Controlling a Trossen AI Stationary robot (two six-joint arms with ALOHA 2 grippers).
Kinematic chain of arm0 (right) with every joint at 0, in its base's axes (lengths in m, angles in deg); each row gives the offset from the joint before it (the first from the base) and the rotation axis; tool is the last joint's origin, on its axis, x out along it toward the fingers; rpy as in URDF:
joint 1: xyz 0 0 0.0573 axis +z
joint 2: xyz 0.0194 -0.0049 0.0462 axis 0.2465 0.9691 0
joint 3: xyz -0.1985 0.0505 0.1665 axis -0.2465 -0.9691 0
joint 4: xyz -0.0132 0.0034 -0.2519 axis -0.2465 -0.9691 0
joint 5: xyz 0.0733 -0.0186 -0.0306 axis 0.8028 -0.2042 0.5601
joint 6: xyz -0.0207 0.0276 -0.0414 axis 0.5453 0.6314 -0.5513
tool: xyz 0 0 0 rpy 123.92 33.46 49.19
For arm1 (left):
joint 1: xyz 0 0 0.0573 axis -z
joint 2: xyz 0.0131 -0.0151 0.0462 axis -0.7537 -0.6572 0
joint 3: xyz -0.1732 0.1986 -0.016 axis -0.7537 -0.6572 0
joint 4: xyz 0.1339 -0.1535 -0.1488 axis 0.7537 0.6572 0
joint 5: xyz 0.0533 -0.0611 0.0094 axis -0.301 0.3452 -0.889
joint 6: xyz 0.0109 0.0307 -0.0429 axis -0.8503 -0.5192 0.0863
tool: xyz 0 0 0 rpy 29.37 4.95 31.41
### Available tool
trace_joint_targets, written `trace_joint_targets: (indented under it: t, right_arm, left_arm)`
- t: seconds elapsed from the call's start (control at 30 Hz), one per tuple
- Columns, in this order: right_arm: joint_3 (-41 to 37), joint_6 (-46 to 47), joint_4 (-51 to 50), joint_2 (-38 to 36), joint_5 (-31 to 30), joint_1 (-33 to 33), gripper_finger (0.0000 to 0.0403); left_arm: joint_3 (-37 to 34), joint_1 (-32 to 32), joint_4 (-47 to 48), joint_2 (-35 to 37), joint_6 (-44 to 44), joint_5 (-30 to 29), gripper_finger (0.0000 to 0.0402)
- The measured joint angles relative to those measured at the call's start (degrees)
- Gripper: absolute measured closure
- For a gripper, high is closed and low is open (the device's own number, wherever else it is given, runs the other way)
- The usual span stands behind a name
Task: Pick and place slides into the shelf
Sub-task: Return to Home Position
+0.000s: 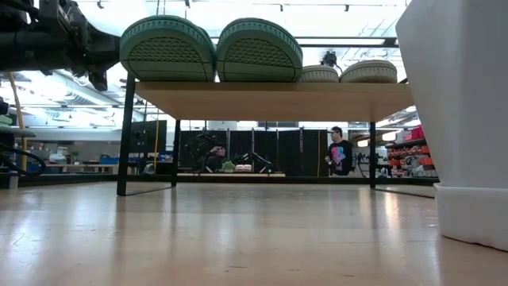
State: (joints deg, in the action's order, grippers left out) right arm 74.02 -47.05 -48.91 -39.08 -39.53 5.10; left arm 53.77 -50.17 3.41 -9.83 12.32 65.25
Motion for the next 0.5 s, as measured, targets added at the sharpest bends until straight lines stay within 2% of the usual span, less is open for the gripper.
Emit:
trace_joint_targets:
  t: [0.3,0.5]
  right_arm:
    - [-0.1,-0.7,0.8,0.0,2.6,0.0,0.0403]
    - [-0.1,-1.0,2.1,0.0,3.3,3.1,0.0403]
  left_arm:
    - [0.0,0.0,0.0,0.0,0.0,0.0,0.0363]
    - [0.0,0.0,0.0,0.0,0.0,0.0,0.0361]
